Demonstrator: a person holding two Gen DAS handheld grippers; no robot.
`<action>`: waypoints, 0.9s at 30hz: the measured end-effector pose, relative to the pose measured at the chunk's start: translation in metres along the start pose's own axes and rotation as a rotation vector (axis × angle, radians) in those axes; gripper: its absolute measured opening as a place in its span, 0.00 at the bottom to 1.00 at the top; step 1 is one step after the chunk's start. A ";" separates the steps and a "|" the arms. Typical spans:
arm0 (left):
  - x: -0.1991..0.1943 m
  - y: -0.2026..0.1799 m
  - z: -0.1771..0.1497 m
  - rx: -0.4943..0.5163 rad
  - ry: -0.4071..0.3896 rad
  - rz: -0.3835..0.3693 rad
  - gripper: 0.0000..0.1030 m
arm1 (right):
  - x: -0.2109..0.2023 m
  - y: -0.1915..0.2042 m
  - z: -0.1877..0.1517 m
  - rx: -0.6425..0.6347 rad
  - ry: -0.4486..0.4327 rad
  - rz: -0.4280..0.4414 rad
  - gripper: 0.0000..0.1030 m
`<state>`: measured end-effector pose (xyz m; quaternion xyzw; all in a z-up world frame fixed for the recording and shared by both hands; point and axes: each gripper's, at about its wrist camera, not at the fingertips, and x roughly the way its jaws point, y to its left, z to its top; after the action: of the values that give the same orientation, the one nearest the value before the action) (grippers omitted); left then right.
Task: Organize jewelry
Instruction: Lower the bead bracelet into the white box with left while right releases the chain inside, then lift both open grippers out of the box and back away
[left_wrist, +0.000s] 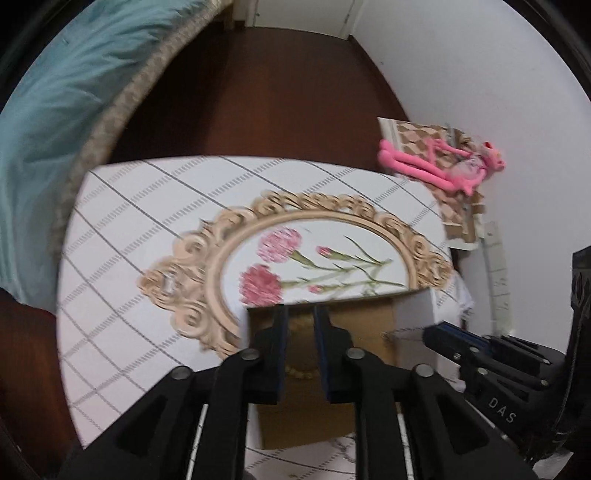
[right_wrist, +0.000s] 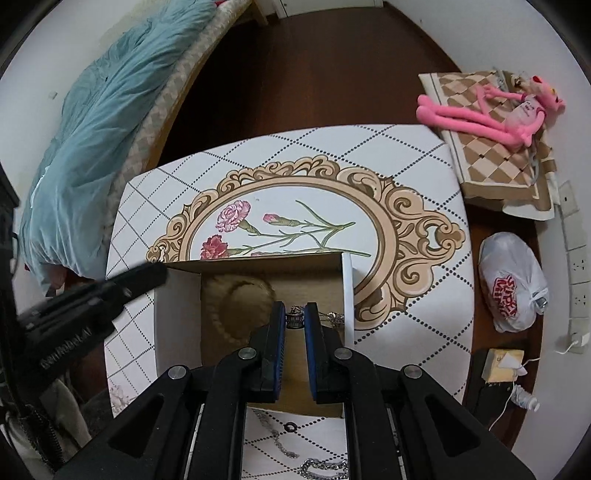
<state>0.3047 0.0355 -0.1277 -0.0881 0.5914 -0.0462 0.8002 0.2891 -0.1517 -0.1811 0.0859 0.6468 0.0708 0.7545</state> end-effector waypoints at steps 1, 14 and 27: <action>-0.002 0.001 0.000 0.003 -0.009 0.020 0.30 | 0.000 -0.001 0.001 -0.001 0.002 -0.008 0.16; -0.011 0.014 -0.034 0.028 -0.127 0.196 1.00 | 0.001 0.007 -0.026 -0.088 -0.043 -0.255 0.91; -0.011 0.009 -0.070 0.033 -0.129 0.254 1.00 | 0.004 0.008 -0.060 -0.066 -0.086 -0.307 0.91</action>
<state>0.2340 0.0398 -0.1393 -0.0021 0.5441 0.0515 0.8374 0.2303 -0.1407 -0.1922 -0.0359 0.6169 -0.0278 0.7858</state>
